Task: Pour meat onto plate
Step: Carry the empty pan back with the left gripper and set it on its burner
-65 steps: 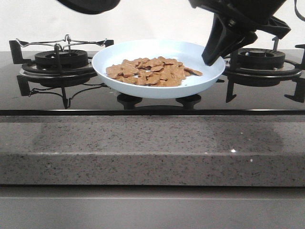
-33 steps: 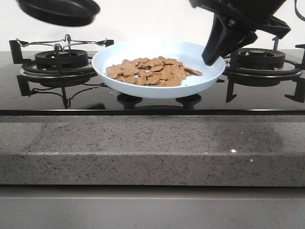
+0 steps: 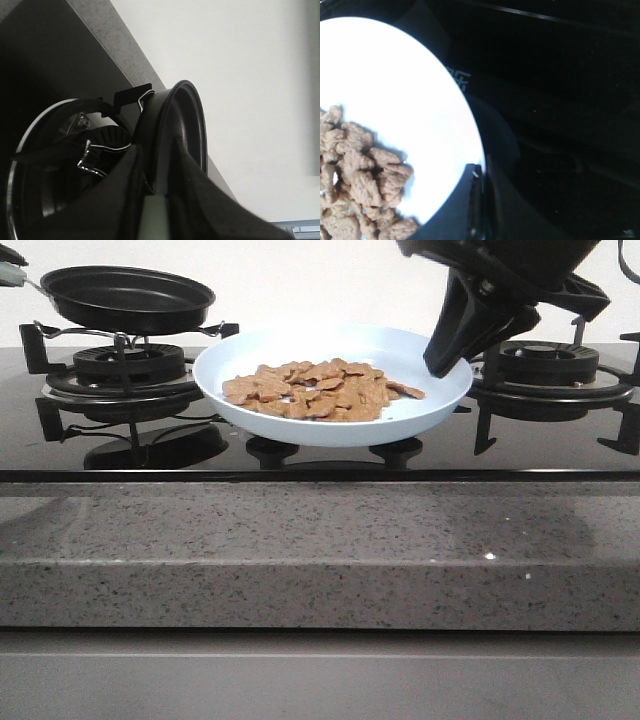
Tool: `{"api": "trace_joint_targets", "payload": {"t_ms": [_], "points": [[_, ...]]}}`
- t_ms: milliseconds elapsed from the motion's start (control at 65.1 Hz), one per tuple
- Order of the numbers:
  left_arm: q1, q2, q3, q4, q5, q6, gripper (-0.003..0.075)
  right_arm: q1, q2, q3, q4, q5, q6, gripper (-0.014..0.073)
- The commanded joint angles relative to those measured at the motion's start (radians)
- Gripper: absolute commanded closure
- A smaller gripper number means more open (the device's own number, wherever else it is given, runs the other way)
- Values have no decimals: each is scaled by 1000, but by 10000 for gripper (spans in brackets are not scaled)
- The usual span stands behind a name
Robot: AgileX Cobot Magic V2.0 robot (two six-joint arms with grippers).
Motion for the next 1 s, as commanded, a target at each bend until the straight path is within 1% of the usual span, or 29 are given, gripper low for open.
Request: {"api": "trace_joint_targets", "payload": {"t_ms": [0, 92, 154, 184, 200, 307, 399, 461, 599, 691, 860, 983], "points": [[2, -34, -31, -62, 55, 4, 710, -1, -31, -25, 5, -28, -10, 662], [3, -34, -31, -50, 55, 4, 603, -1, -31, -25, 5, -28, -10, 662], [6, -34, -31, -45, 51, 4, 498, -1, -31, -25, 5, -28, -10, 662], [6, -34, -31, -45, 51, 4, 462, -1, -31, -25, 5, -28, -10, 662], [6, -34, -31, -45, 53, 4, 428, -1, -31, -25, 5, -28, -10, 662], [13, -34, -31, -27, 57, 4, 286, -1, -31, -25, 5, -28, -10, 662], [28, -34, -31, 2, 68, 4, 223, -1, -31, -25, 5, -28, -10, 662], [44, -34, -31, 29, 109, 4, 202, -1, -31, -25, 5, -28, -10, 662], [90, -56, -31, 95, 172, 2, 201, -1, -31, -25, 5, -28, -10, 662], [126, -89, -31, 185, 195, -50, 202, -1, -31, -25, 5, -28, -10, 662], [181, -187, -31, 416, 189, -124, 203, -1, -31, -25, 5, -28, -10, 662], [182, -295, -31, 656, 162, -205, 206, -1, -31, -25, 5, -28, -10, 662]]}}
